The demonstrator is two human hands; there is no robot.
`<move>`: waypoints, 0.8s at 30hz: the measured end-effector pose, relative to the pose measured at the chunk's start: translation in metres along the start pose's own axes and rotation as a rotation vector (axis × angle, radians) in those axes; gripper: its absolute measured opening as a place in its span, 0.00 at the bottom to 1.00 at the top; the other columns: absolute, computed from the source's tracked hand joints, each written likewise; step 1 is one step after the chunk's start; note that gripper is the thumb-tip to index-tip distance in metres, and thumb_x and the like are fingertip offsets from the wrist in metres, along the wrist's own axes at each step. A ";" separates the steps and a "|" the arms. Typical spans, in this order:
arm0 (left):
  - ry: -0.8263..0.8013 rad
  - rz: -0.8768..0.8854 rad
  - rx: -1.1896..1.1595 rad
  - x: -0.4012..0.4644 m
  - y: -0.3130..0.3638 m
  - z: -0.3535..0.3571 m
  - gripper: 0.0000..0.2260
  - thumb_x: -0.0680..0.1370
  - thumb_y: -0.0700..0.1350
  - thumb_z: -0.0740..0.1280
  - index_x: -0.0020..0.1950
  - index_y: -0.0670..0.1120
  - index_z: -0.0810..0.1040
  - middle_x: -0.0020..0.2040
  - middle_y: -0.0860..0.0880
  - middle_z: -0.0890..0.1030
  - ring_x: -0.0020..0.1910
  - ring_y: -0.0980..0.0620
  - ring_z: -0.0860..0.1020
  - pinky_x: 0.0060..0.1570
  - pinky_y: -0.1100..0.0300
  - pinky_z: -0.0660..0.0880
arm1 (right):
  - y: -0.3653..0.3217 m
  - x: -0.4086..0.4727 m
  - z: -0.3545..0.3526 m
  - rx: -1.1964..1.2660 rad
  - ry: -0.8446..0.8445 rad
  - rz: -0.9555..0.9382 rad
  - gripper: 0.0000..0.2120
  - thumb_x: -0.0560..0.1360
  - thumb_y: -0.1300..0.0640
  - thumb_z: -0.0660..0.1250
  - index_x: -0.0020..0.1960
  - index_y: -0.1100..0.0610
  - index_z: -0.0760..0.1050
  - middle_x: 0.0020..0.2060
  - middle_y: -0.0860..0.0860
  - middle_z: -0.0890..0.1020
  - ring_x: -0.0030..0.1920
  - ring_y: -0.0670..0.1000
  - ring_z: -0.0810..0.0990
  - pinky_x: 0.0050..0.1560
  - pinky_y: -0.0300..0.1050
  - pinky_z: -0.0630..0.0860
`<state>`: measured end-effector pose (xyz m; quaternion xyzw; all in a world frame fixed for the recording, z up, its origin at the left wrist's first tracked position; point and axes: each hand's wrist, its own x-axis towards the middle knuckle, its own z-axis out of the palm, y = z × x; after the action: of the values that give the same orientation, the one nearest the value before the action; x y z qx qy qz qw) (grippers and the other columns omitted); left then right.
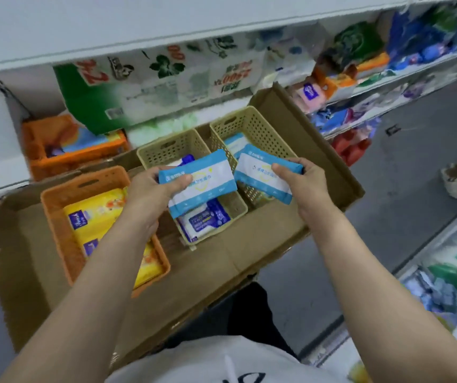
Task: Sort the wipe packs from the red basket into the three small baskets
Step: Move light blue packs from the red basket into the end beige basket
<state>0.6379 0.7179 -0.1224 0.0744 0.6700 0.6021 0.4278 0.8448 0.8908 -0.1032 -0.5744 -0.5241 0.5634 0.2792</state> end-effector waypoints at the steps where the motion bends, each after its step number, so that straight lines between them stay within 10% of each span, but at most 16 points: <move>1: 0.036 -0.004 -0.009 0.009 -0.001 0.013 0.13 0.70 0.40 0.77 0.52 0.42 0.80 0.46 0.46 0.86 0.41 0.52 0.85 0.37 0.61 0.81 | -0.002 0.028 -0.005 -0.037 -0.016 -0.014 0.10 0.70 0.60 0.78 0.47 0.55 0.78 0.44 0.55 0.85 0.39 0.50 0.86 0.36 0.44 0.82; 8: 0.305 -0.125 -0.132 0.053 -0.006 0.100 0.16 0.71 0.40 0.77 0.56 0.41 0.79 0.50 0.42 0.85 0.48 0.45 0.85 0.49 0.49 0.82 | -0.005 0.205 -0.004 -0.334 -0.262 -0.002 0.10 0.68 0.54 0.79 0.44 0.50 0.79 0.45 0.52 0.85 0.46 0.53 0.86 0.50 0.56 0.83; 13: 0.471 -0.151 -0.129 0.059 -0.009 0.115 0.18 0.71 0.41 0.77 0.58 0.40 0.78 0.52 0.42 0.84 0.49 0.44 0.84 0.53 0.44 0.81 | 0.007 0.265 0.046 -0.550 -0.492 -0.060 0.10 0.69 0.51 0.78 0.39 0.48 0.77 0.45 0.48 0.85 0.42 0.45 0.83 0.46 0.44 0.82; 15: 0.508 -0.162 -0.115 0.063 -0.012 0.116 0.18 0.70 0.41 0.77 0.58 0.40 0.78 0.52 0.42 0.85 0.47 0.46 0.85 0.50 0.46 0.81 | 0.015 0.278 0.067 -0.648 -0.586 -0.115 0.09 0.71 0.50 0.77 0.45 0.48 0.78 0.48 0.47 0.84 0.44 0.44 0.82 0.41 0.34 0.76; 19: 0.536 -0.189 -0.083 0.075 -0.021 0.123 0.16 0.70 0.42 0.78 0.56 0.42 0.79 0.50 0.44 0.85 0.46 0.47 0.85 0.47 0.48 0.82 | 0.032 0.287 0.093 -0.899 -0.668 -0.344 0.31 0.73 0.54 0.75 0.72 0.54 0.68 0.67 0.53 0.74 0.67 0.55 0.73 0.64 0.43 0.70; 24: 0.539 -0.194 -0.073 0.084 -0.031 0.132 0.14 0.71 0.42 0.77 0.54 0.40 0.80 0.49 0.45 0.85 0.44 0.50 0.85 0.40 0.56 0.82 | 0.050 0.286 0.095 -1.131 -0.821 -0.404 0.26 0.75 0.52 0.72 0.71 0.56 0.72 0.69 0.56 0.73 0.69 0.55 0.70 0.71 0.47 0.64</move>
<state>0.6859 0.8598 -0.1782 -0.1683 0.7414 0.5801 0.2924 0.7173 1.1122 -0.2696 -0.2651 -0.8936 0.3138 -0.1811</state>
